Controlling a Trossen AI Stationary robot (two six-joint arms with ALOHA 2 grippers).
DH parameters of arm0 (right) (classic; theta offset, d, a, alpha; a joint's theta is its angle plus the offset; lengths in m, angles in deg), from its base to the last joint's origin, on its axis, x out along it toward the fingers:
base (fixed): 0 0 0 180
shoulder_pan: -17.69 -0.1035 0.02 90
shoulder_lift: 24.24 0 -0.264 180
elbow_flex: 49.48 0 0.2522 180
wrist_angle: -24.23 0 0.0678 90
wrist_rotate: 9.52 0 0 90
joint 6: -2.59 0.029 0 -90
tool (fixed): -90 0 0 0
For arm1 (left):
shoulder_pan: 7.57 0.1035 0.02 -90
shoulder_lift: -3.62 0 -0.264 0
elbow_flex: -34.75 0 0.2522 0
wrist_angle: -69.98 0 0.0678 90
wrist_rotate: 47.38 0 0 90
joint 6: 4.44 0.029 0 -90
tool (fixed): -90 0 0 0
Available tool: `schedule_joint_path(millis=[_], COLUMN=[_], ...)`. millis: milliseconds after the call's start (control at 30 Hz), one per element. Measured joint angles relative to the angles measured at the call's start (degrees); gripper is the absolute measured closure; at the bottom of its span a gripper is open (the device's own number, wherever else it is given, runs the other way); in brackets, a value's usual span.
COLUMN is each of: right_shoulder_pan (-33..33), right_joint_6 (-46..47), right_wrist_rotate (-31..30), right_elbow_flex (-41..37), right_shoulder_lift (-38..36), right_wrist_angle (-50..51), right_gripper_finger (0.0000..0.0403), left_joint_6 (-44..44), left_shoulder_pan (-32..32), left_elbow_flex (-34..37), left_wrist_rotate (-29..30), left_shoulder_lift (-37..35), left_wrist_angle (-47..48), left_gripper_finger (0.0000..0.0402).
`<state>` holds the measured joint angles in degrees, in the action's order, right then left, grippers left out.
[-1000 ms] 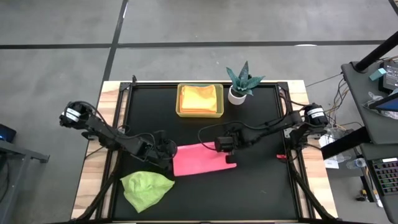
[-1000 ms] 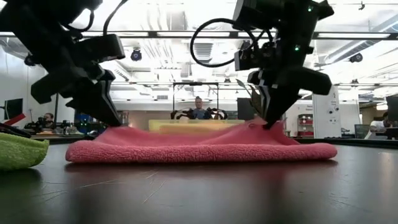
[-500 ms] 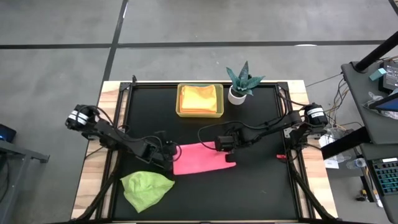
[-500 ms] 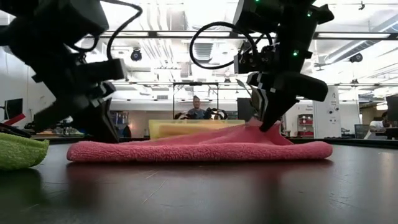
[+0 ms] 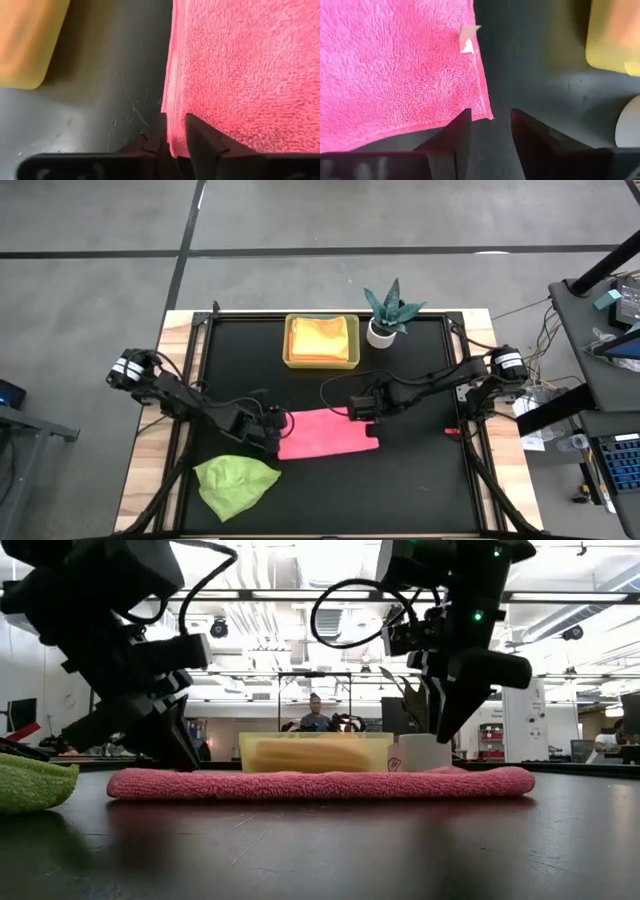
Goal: Fold microfiber towels
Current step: Fold the pink microfiber cloth
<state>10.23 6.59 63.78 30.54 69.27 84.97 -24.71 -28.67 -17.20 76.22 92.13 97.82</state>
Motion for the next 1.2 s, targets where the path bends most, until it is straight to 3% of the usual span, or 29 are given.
schedule_joint_path(millis=[167, 333, 467, 567, 733, 1000, 1200], right_shoulder_pan=[-1.16, -5.01, -6.85, -6.93, -7.04, -6.97, -6.24], right_joint_6=[4.53, 10.28, 21.98, 31.89, 43.25, 52.53, 53.43], right_wrist_rotate=[0.14, 0.16, 0.46, 0.44, 2.16, 4.81, 8.21], right_elbow_flex=[0.09, -0.89, -2.14, -3.34, -6.87, -12.85, -16.22], right_shoulder_lift=[-1.51, -1.93, -1.91, -2.19, -2.79, -3.40, -3.55], right_wrist_angle=[-0.16, -5.79, -9.38, -8.26, -7.98, -9.68, -21.40], right_gripper_finger=[0.0266, 0.0283, 0.0300, 0.0298, 0.0261, 0.0165, 0.0107], left_joint_6=[1.70, 4.25, 4.11, 4.09, 1.10, -1.79, -1.83], left_shoulder_pan=[-0.08, -0.36, -1.26, -2.83, -4.13, -4.13, -4.15], left_elbow_flex=[-0.81, -1.39, -0.69, -0.15, 0.47, 0.19, 0.14], left_wrist_rotate=[-0.45, -6.69, -12.09, -12.57, -12.44, -12.24, -12.07], left_shoulder_lift=[-3.32, -7.52, -8.18, -6.68, -1.95, 5.29, 6.29], left_wrist_angle=[0.26, -3.00, -10.27, -15.41, -19.70, -19.77, -19.88], left_gripper_finger=[0.0306, 0.0299, 0.0299, 0.0299, 0.0299, 0.0299, 0.0299])
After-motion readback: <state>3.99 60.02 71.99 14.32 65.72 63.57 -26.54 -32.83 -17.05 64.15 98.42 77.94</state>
